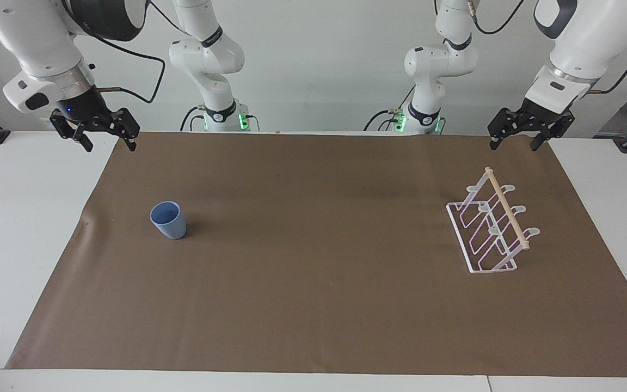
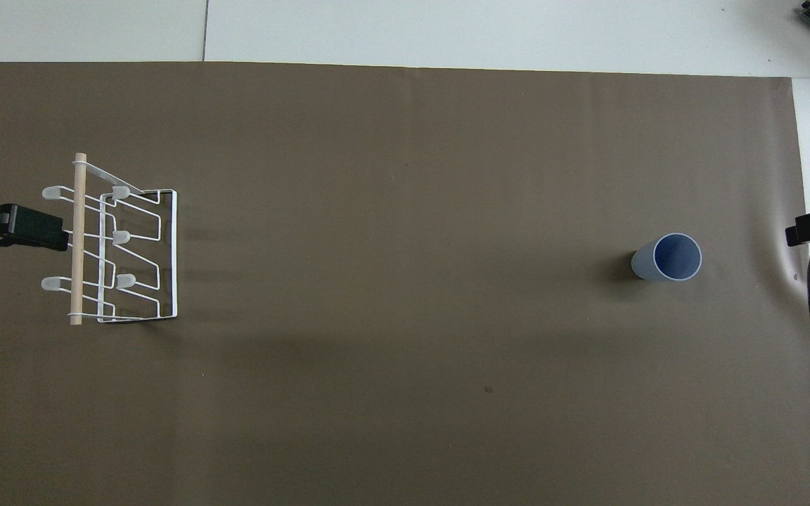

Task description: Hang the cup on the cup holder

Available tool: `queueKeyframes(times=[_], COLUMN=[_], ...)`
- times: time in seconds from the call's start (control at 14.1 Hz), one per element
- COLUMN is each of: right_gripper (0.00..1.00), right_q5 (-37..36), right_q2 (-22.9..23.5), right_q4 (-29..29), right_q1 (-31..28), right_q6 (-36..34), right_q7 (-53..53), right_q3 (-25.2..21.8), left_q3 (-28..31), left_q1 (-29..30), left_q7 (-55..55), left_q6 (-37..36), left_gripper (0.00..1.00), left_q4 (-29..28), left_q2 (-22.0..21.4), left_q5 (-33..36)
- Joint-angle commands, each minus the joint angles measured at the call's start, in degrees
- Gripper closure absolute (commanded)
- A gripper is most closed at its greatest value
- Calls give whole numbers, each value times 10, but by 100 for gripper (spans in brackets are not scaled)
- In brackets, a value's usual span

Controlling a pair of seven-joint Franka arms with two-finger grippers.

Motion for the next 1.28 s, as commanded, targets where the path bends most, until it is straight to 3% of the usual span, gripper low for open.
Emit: queueKeyframes(times=[0.0, 0.36, 0.71, 1.21], right_gripper=[0, 0, 0, 0], right_q5=[9, 9, 9, 9], right_q2=[-25, -46, -38, 22], right_q4=[-52, -152, -220, -285], right_q1=[3, 3, 4, 4], right_q6=[48, 137, 221, 345], right_q7=[-5, -4, -3, -5], right_q3=[-4, -3, -2, -3], left_q3=[2, 2, 2, 4], left_q1=[0, 0, 0, 0], left_q7=[0, 1, 1, -2], left_q6=[-5, -2, 4, 14], left_gripper=[0, 0, 0, 0], left_q4=[-1, -3, -5, -15], left_q2=[-2, -2, -2, -6], left_q5=[-5, -5, -5, -6])
